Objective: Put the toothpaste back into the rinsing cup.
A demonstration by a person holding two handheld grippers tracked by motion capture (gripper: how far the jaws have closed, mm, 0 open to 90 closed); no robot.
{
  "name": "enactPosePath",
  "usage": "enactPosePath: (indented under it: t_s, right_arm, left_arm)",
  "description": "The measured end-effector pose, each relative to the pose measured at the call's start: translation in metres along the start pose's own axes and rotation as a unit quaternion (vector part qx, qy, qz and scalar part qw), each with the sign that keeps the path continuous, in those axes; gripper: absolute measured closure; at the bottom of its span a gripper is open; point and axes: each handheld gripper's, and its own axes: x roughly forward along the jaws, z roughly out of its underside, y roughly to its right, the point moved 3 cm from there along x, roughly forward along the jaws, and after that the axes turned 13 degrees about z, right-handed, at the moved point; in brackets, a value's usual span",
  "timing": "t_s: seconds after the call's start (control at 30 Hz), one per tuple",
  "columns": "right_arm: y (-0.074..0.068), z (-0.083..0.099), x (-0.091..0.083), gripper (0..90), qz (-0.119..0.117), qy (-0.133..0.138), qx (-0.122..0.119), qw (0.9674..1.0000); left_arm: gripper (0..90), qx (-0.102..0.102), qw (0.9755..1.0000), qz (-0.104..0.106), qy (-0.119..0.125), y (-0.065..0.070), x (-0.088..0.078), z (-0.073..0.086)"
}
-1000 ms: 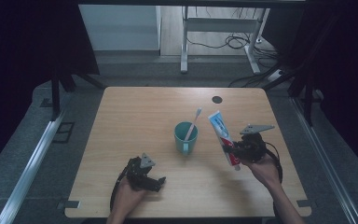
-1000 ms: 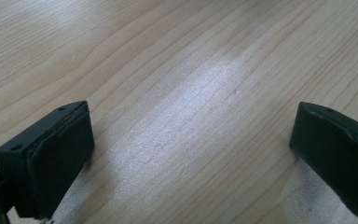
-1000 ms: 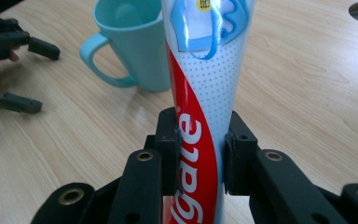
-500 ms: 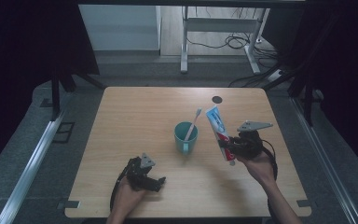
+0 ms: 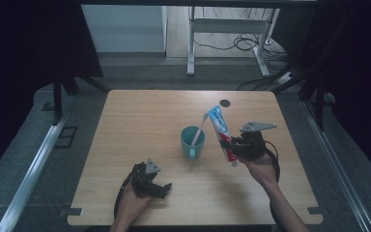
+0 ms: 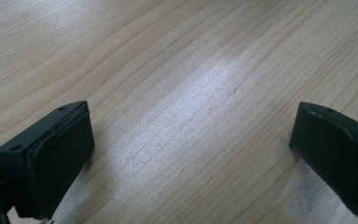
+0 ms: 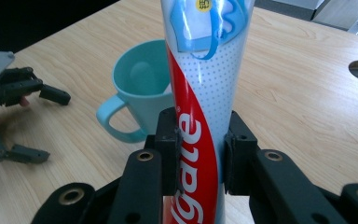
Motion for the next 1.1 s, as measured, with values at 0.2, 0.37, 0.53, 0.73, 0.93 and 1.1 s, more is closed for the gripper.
enactPosePath:
  t_s: [0.2,0.37,0.53,0.73,0.93,1.1]
  right_arm:
    - [-0.004,-0.007,0.005,71.3,0.003,0.004,-0.002,1.0000]
    - [-0.007,-0.010,0.010,71.3,0.001,0.007,0.002,1.0000]
    - [-0.009,-0.014,0.015,71.3,-0.002,0.011,0.009,0.9999]
    - [-0.013,-0.022,0.020,71.3,-0.005,0.015,0.009,0.9998]
    - [-0.018,-0.031,0.025,71.4,-0.009,0.016,0.006,0.9998]
    - [-0.021,-0.040,0.029,71.4,-0.013,0.022,0.012,0.9996]
  left_arm:
    - [0.0,0.000,1.0000,0.000,0.000,0.000,0.000,0.000]
    - [0.0,-0.001,1.0000,0.000,0.000,0.000,0.000,0.000]
    - [0.0,0.000,1.0000,0.000,-0.001,0.000,0.000,0.000]
    - [0.0,0.000,1.0000,0.000,-0.001,0.000,0.000,0.000]
    - [0.0,0.000,1.0000,0.000,-0.001,0.000,0.000,0.000]
    - [0.0,0.000,1.0000,0.000,-0.002,0.000,0.000,0.000]
